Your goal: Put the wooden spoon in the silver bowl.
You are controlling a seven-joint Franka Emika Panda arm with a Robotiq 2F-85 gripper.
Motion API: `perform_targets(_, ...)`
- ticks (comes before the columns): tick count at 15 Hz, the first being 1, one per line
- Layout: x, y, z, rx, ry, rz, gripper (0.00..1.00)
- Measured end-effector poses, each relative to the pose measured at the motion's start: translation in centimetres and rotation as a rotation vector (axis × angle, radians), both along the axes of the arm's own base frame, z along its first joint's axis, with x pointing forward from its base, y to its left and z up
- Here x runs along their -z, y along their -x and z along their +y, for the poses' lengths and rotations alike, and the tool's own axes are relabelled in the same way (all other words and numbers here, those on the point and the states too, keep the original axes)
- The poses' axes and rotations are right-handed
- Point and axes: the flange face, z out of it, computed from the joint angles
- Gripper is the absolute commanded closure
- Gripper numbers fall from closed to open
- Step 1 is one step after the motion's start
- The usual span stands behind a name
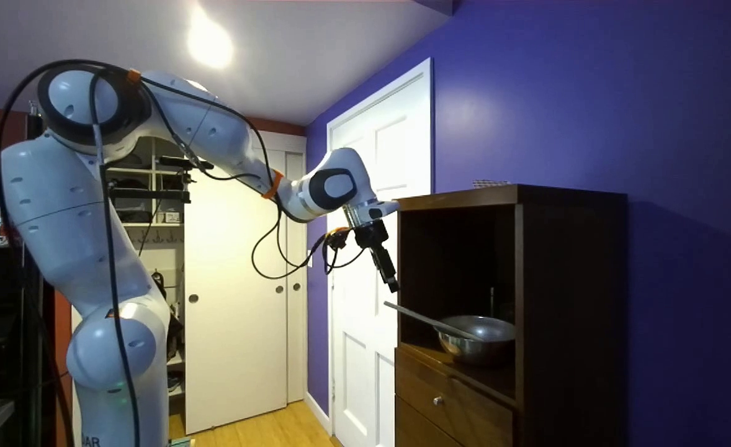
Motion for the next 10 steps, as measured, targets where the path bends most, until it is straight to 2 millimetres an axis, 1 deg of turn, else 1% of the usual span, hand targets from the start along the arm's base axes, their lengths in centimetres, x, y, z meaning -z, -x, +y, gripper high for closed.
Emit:
perform_targets(2, -1.1, 0.9, -0.7, -0.059, -0.013, 0.020, 0.00)
perform_targets(4, -2.1, 2.0, -1.9, -0.104, -0.011, 0.054, 0.00)
perform_targets(7, -3.0, 3.9, -4.7, -0.161, -0.017, 0.103, 0.00)
perform_targets(10, -3.0, 6.2, -7.4, -0.194, -0.018, 0.141, 0.00)
